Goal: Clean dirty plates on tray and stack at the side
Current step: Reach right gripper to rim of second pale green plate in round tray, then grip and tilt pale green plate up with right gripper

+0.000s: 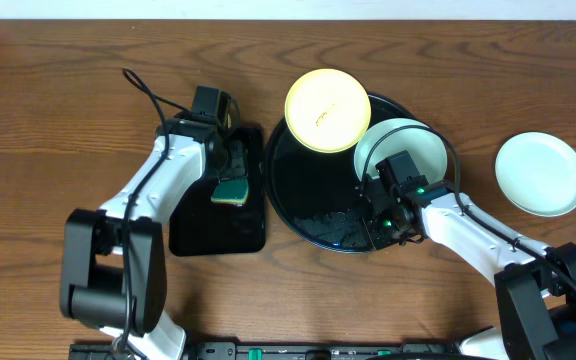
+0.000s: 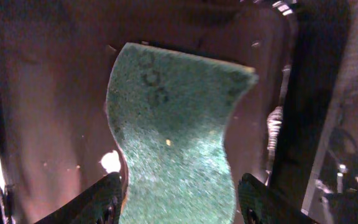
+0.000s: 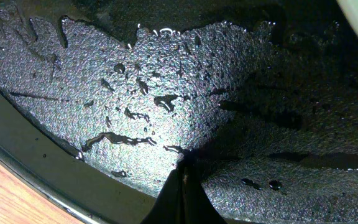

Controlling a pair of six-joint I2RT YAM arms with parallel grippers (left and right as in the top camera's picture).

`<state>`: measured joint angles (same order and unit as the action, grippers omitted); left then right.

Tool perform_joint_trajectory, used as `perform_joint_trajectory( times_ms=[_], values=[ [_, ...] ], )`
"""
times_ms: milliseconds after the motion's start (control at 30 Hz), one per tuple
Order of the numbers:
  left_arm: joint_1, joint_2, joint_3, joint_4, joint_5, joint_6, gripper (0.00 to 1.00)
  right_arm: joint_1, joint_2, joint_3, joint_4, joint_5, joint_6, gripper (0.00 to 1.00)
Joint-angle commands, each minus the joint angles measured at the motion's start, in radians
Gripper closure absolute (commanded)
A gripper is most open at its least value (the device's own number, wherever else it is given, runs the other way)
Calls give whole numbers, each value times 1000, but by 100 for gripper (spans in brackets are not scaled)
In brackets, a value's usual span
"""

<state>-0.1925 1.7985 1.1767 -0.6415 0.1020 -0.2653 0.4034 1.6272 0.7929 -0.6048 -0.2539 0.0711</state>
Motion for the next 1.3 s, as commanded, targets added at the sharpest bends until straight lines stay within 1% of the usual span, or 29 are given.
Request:
perform_joint_trajectory(
  times_ms=[0,100,133,167,200,233,267,500,733,833,933,1000,1033,1067,1100,1167,1200,1267],
  values=[
    [3,65,17,3,-14,1,43,10,26,-35,-23,47,11,99],
    [3,106,17,4,3,1,56,10,26,-35,-23,47,11,99],
    [3,119,17,4,3,0,58,10,26,-35,-23,47,11,99],
    [3,133,17,4,2,-2,62,10,26,-35,-23,47,11,99],
    [3,146,17,3,2,-2,71,10,26,-35,-23,47,11,99],
    [3,158,17,2,2,-2,85,10,26,-35,-23,47,11,99],
    [3,166,17,0,3,-2,93,10,26,-35,-23,47,11,99],
    [6,141,25,-5,2,-2,93,10,26,-35,-24,48,11,99],
    [6,-19,32,-16,2,-2,92,10,26,-22,-12,47,11,99],
    [6,-74,32,-16,2,-2,93,10,17,26,-13,48,11,95],
    [6,-94,32,-23,2,-2,93,3,-4,100,-13,49,10,91],
    [6,-93,32,-35,2,-2,93,-9,-16,157,-18,68,11,87],
    [6,-92,32,-40,2,-2,93,-16,-21,186,-26,83,11,82],
    [6,-92,31,-46,2,-2,93,-24,-27,219,-37,101,10,81],
    [6,-92,31,-50,2,-2,93,-32,-32,246,-47,116,10,77],
    [6,-92,31,-53,2,-2,93,-49,-44,294,-66,148,10,68],
    [6,-92,31,-54,2,-2,93,-58,-50,314,-74,167,10,62],
    [6,-92,31,-53,2,-2,93,-85,-67,348,-93,220,11,54]
  ],
)
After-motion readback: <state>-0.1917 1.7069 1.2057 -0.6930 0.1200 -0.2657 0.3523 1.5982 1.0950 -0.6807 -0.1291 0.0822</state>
